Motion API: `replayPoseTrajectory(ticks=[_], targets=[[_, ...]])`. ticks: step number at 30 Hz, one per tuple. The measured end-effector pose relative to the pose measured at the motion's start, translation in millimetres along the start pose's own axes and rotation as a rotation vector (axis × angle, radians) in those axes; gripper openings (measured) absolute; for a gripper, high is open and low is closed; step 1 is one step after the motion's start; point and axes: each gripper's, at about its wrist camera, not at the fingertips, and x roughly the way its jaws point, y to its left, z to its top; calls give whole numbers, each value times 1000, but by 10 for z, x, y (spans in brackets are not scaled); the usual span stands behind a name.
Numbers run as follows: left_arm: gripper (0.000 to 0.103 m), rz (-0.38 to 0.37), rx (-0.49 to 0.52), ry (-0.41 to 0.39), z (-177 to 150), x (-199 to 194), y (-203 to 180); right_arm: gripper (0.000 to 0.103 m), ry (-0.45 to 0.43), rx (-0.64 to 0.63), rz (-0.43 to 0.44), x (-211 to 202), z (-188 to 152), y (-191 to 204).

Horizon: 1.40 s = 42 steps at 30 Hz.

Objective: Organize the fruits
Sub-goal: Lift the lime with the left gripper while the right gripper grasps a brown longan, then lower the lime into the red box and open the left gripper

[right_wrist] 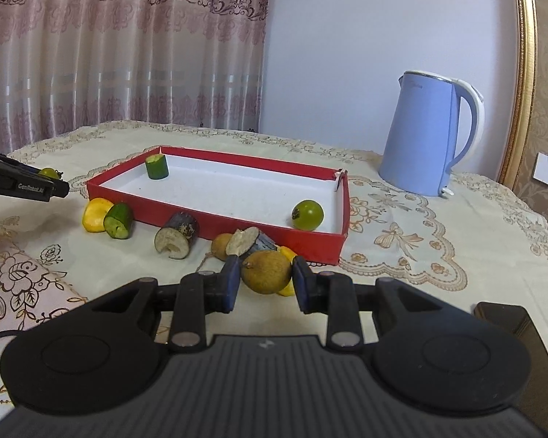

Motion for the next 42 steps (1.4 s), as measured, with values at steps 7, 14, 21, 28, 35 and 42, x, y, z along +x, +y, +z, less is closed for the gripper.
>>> replayPoseTrajectory(ticks=[7,14,21,28,35,42], targets=[[33,5,29,-26,129,-14,-117,29,-16,10,7,-41,5,-27],[33,-31,42,-29,273,27,-297,29,-32,17,12,-94,23,-41],[33,-37,57,-41,403,82,-478,29,-40,28,15,-127,5,-57],[33,-53,61,-28,534,192,-619,29,-41,37,18,-138,4,-72],[33,-59,66,-18,658,337,-747,29,-45,50,19,-140,-8,-82],[33,-58,66,24,780,586,-871,29,-49,55,18,-152,-15,-94]])
